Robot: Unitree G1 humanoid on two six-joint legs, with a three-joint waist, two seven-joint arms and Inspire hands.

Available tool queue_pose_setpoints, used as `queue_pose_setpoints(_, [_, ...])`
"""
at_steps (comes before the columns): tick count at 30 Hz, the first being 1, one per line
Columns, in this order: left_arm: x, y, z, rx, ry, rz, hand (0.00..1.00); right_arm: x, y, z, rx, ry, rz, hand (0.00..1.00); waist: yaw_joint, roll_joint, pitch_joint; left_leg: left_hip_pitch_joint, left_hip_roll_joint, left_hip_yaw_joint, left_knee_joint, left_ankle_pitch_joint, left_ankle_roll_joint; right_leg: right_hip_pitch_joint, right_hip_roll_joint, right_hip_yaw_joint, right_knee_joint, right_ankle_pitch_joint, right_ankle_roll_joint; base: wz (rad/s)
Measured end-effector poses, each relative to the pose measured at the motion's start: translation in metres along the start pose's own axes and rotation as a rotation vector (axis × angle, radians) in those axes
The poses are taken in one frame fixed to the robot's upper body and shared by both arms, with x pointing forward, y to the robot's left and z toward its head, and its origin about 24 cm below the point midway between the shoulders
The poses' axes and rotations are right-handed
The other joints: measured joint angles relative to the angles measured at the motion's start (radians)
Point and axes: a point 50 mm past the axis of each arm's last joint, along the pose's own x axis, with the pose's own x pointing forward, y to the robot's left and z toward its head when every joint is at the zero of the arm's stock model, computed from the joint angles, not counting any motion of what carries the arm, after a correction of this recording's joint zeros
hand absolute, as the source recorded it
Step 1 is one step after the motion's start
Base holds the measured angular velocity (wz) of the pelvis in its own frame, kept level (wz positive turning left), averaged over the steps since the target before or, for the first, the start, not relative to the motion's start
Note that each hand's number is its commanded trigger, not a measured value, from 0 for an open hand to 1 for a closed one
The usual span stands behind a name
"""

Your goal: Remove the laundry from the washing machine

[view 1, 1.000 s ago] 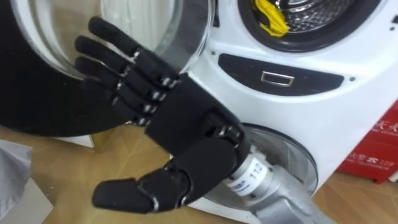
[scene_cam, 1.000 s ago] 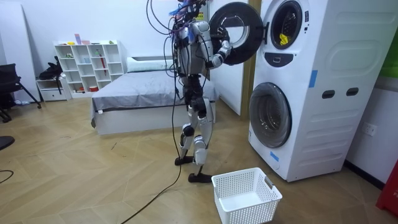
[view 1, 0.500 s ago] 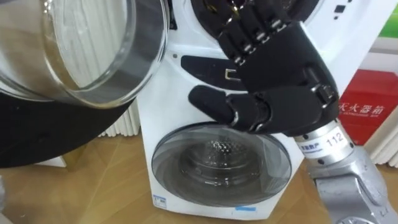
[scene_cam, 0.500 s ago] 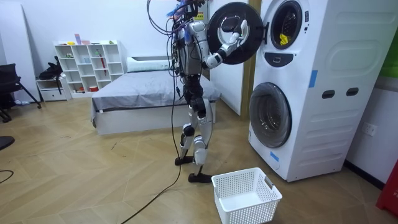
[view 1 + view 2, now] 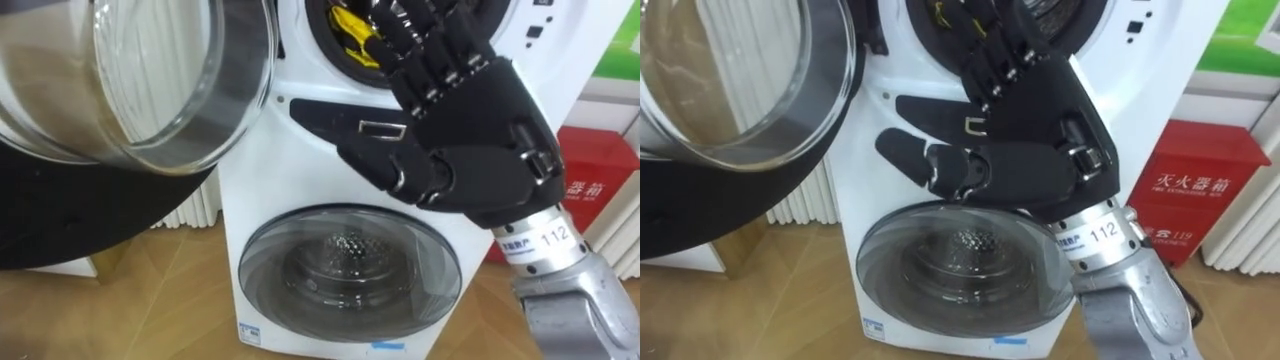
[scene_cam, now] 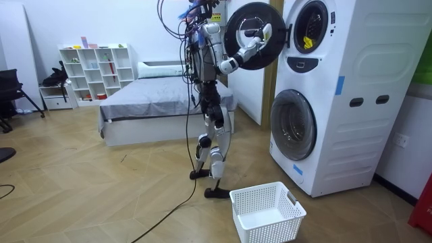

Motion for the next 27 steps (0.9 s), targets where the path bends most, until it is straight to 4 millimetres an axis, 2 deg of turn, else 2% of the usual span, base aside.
queue_pose_setpoints(2, [0.000,0.000,-0.002,0.009,0.005,-0.008,0.00,0.000,-0.001,-0.001,-0.050,0.017,-0.007,0.00,0.001,0.003,0.0029,0.002,0.000,0.000,-0.010,0.000,0.000,-0.001,0.002,-0.001,-0.001,0.000,0.000,0.00])
queue_pose_setpoints(6, [0.000,0.002,-0.005,0.006,0.024,-0.014,0.00,-0.002,-0.006,-0.009,-0.097,0.060,-0.046,0.00,0.007,0.001,0.0037,0.004,0.001,-0.002,-0.015,0.000,0.000,0.001,0.003,-0.004,-0.002,0.000,0.000,0.00])
queue_pose_setpoints(9, [0.000,0.002,-0.006,0.007,0.031,-0.013,0.00,-0.005,-0.017,-0.023,-0.131,0.130,-0.124,0.00,0.016,-0.002,0.0046,0.004,0.001,-0.002,-0.012,0.000,0.000,0.001,0.002,-0.005,-0.001,0.000,0.000,0.00])
queue_pose_setpoints(15, [0.000,0.002,-0.006,0.004,0.043,-0.014,0.00,-0.004,-0.034,-0.037,-0.241,0.204,-0.251,0.00,0.041,-0.006,0.0134,-0.009,0.003,0.000,0.025,-0.002,-0.002,-0.001,0.000,-0.005,0.008,-0.004,-0.003,-0.02])
queue_pose_setpoints(18, [0.000,0.004,-0.007,0.015,0.050,-0.010,0.00,0.003,-0.042,-0.042,-0.304,0.229,-0.286,0.00,0.052,-0.009,0.0162,-0.028,0.011,0.000,0.115,-0.021,-0.012,-0.013,-0.004,-0.002,0.066,-0.044,-0.013,-0.02])
queue_pose_setpoints(21, [0.000,0.010,-0.011,0.028,0.058,-0.007,0.00,0.002,-0.048,-0.049,-0.342,0.261,-0.340,0.00,0.083,-0.029,0.0129,-0.096,0.035,-0.001,0.297,-0.032,-0.015,-0.025,-0.003,0.004,0.124,-0.094,-0.036,-0.04])
queue_pose_setpoints(22, [-0.001,0.009,-0.016,0.029,0.075,-0.011,0.00,0.004,-0.049,-0.049,-0.356,0.259,-0.355,0.00,0.086,-0.027,0.0153,-0.142,0.056,-0.004,0.404,-0.031,-0.015,-0.012,0.001,0.004,0.128,-0.105,-0.047,0.00])
queue_pose_setpoints(23, [-0.002,0.007,-0.022,0.028,0.095,-0.019,0.00,0.007,-0.051,-0.047,-0.365,0.249,-0.372,0.00,0.094,-0.022,0.0151,-0.184,0.069,-0.028,0.493,-0.025,-0.005,0.003,0.012,0.013,0.140,-0.116,-0.061,0.00])
queue_pose_setpoints(24, [-0.003,0.006,-0.024,0.029,0.101,-0.024,0.00,0.008,-0.052,-0.046,-0.367,0.242,-0.381,0.00,0.094,-0.021,0.0142,-0.203,0.066,-0.042,0.506,-0.036,-0.005,0.008,0.015,0.013,0.142,-0.122,-0.066,0.00])
queue_pose_setpoints(25, [-0.005,0.003,-0.029,0.027,0.119,-0.035,0.00,0.009,-0.054,-0.044,-0.369,0.227,-0.401,0.00,0.094,-0.024,0.0171,-0.244,0.046,-0.049,0.486,-0.055,0.003,0.016,0.014,0.011,0.141,-0.133,-0.077,0.00])
queue_pose_setpoints(26, [-0.006,0.001,-0.035,0.028,0.136,-0.051,0.00,0.010,-0.056,-0.042,-0.380,0.221,-0.419,0.00,0.099,-0.025,0.0178,-0.301,0.021,-0.056,0.444,-0.052,0.001,0.021,0.013,0.013,0.139,-0.139,-0.079,-0.06])
queue_pose_setpoints(27, [-0.007,0.000,-0.037,0.032,0.145,-0.056,0.00,0.011,-0.057,-0.041,-0.385,0.218,-0.423,0.00,0.102,-0.026,0.0182,-0.327,0.009,-0.057,0.412,-0.046,-0.001,0.022,0.013,0.013,0.139,-0.144,-0.079,-0.19])
